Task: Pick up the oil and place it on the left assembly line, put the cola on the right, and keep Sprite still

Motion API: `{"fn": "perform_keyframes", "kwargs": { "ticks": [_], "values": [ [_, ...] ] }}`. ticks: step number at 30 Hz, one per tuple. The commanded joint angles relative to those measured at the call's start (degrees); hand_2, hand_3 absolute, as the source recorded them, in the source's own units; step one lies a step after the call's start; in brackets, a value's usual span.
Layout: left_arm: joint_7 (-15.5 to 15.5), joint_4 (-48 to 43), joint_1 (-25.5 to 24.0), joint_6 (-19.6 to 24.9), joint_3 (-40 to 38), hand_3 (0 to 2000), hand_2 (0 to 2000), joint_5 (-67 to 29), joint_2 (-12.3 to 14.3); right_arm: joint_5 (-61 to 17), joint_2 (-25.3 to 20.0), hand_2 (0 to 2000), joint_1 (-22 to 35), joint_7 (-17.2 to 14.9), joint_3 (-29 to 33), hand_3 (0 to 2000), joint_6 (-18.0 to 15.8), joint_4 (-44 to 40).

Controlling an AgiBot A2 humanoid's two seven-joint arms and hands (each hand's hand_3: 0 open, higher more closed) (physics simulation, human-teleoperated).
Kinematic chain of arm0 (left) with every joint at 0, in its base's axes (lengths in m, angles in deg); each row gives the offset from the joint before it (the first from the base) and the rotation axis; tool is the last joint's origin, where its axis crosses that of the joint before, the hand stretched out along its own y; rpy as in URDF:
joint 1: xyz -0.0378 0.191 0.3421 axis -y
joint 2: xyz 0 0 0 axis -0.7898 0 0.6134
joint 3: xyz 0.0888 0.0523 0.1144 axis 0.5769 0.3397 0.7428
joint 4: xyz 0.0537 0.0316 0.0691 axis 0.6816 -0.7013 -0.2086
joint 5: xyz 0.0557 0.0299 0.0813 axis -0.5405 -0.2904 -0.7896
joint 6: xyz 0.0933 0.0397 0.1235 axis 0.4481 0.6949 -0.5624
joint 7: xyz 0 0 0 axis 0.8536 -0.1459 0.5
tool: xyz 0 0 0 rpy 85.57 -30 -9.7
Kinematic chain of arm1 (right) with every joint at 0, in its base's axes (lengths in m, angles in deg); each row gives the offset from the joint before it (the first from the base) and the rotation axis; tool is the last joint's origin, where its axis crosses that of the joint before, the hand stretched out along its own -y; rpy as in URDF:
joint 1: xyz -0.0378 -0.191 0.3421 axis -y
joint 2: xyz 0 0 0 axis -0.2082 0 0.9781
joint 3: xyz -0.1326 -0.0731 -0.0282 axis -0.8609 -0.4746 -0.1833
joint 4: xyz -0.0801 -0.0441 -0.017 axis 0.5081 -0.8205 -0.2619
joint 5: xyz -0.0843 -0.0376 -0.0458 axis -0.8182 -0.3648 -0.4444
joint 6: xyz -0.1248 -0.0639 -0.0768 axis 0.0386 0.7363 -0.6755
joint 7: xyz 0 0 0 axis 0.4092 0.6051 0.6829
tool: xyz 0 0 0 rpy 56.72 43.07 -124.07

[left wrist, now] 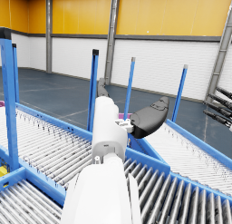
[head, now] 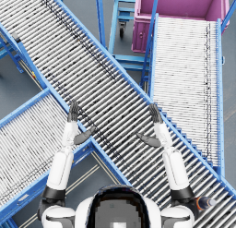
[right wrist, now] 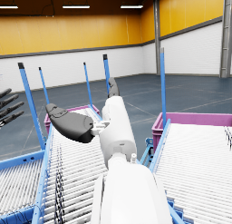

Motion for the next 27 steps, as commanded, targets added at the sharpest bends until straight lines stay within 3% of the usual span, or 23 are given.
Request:
{"fn": "perform_keyframes", "kwargs": {
  "ticks": [1, 27],
  "values": [
    [0.0, 0.0, 0.0, 0.0, 0.0, 0, 0, 0.0, 0.0, 0.0, 0.0, 0, 0.0, 0.0, 0.0, 0, 0.0, 0.0],
    [0.0, 0.0, 0.0, 0.0, 0.0, 0, 0, 0.0, 0.0, 0.0, 0.0, 0, 0.0, 0.0, 0.0, 0, 0.0, 0.0]
  ]
}}
